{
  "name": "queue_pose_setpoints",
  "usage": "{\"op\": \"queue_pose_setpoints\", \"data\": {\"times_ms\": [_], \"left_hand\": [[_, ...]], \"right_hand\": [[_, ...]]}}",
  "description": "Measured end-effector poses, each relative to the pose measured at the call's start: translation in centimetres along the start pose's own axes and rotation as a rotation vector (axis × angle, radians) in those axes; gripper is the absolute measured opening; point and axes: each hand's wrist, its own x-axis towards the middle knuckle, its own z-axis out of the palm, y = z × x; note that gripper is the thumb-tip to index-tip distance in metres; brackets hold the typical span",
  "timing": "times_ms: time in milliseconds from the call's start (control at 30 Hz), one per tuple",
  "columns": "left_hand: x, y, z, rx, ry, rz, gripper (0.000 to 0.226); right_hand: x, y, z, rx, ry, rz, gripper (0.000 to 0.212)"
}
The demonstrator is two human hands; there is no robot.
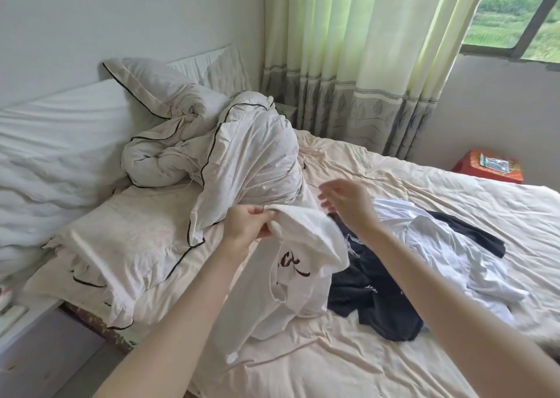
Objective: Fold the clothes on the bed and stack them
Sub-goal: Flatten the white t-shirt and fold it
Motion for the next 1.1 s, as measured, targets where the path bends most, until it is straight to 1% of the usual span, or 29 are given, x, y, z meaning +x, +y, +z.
{"op": "queue_pose_setpoints", "data": {"times_ms": [100, 133, 167, 233, 300, 333, 400, 500, 633, 700, 767, 833, 900, 967, 1033, 1100], "left_hand": [[0.2, 1.8, 1.6, -0.023, -0.026, 0.006, 0.018], [0.2, 2.5, 2.3, -0.044, -0.030, 0.017, 0.018], [0.3, 3.2, 2.9, -0.061, -0.030, 0.033, 0.017], [0.2, 4.9, 4.0, -0.077, -0.045, 0.071, 0.013], [0.1, 6.3, 4.7, -0.097, -0.075, 0.109, 0.013], [0.0, 6.9, 4.9, -0.108, -0.086, 0.125, 0.013], [0.0, 7.8, 4.9, -0.133, -0.092, 0.144, 0.011], [0.7, 8.9, 3.3, -0.227, -0.009, 0.148, 0.011], [2.2, 9.2, -0.6, -0.294, 0.162, 0.153, 0.013], [2.8, 8.5, -2.0, -0.213, 0.226, 0.148, 0.015], [3.2, 7.3, -3.0, -0.066, 0.277, 0.145, 0.017], [3.4, 6.2, -3.7, 0.091, 0.301, 0.145, 0.019], [3.5, 5.4, -4.5, 0.284, 0.301, 0.132, 0.022], [3.4, 4.8, -5.0, 0.464, 0.220, 0.112, 0.027], [3.0, 4.4, -5.1, 0.565, 0.039, 0.070, 0.034], [2.5, 4.2, -5.1, 0.738, -0.177, 0.019, 0.039]], "right_hand": [[-4.4, 3.0, 1.4, -0.121, -0.092, -0.028, 0.007], [-5.5, 3.8, 2.0, -0.133, -0.129, -0.027, 0.006], [-6.2, 4.3, 2.5, -0.121, -0.150, -0.017, 0.011], [-6.5, 4.8, 3.1, -0.076, -0.156, 0.009, 0.022], [-6.1, 4.7, 3.4, -0.114, -0.143, 0.007, 0.027], [-5.8, 4.6, 3.5, -0.169, -0.132, -0.007, 0.029], [-5.1, 4.4, 3.5, -0.254, -0.094, -0.041, 0.024], [-4.4, 4.5, 2.5, -0.304, -0.067, -0.069, 0.016], [-3.7, 5.8, -0.2, -0.482, -0.184, -0.075, 0.025], [-3.0, 5.9, -1.4, -0.564, -0.181, -0.107, 0.028], [-2.0, 5.4, -2.2, -0.604, -0.131, -0.149, 0.026], [-1.0, 4.8, -2.9, -0.557, -0.070, -0.174, 0.023], [0.0, 4.1, -3.4, -0.454, 0.018, -0.176, 0.019], [0.8, 3.2, -4.0, -0.357, 0.129, -0.176, 0.015], [1.6, 2.3, -4.6, -0.286, 0.221, -0.182, 0.012], [2.4, 1.4, -5.1, -0.204, 0.260, -0.160, 0.009]]}}
